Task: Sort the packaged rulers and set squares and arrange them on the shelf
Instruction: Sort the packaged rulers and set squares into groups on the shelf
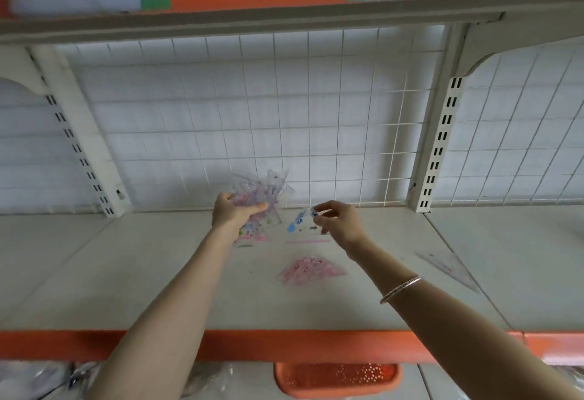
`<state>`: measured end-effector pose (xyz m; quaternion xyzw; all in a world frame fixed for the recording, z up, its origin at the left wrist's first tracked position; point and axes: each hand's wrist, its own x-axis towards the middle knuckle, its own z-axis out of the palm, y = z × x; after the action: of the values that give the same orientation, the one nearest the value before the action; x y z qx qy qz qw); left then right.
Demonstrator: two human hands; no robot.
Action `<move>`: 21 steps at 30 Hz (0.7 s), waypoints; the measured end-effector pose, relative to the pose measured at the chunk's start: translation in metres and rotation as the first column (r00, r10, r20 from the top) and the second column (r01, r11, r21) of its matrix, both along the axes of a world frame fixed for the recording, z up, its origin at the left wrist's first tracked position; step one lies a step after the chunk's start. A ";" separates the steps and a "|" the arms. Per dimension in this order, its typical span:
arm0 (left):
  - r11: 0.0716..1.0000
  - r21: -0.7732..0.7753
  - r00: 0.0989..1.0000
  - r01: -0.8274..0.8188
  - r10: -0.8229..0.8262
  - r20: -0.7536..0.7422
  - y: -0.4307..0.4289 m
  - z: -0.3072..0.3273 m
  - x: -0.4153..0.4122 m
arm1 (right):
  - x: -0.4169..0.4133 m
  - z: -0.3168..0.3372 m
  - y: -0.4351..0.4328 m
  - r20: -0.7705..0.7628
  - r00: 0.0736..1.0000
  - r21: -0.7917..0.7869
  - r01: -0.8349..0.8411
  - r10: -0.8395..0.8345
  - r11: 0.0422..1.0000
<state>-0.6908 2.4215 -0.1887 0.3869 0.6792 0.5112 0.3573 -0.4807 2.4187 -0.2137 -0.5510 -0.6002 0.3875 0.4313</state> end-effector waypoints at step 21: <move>0.997 0.044 0.982 -0.064 0.055 0.181 -0.035 -0.010 -0.107 | -0.137 -0.018 -0.035 0.404 0.877 -0.160 -0.211 0.259 0.964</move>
<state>-0.7981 2.3867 -0.1989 0.3274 0.6424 0.5714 0.3919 -0.6181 2.3836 -0.2313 -0.5679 -0.7188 0.3418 0.2100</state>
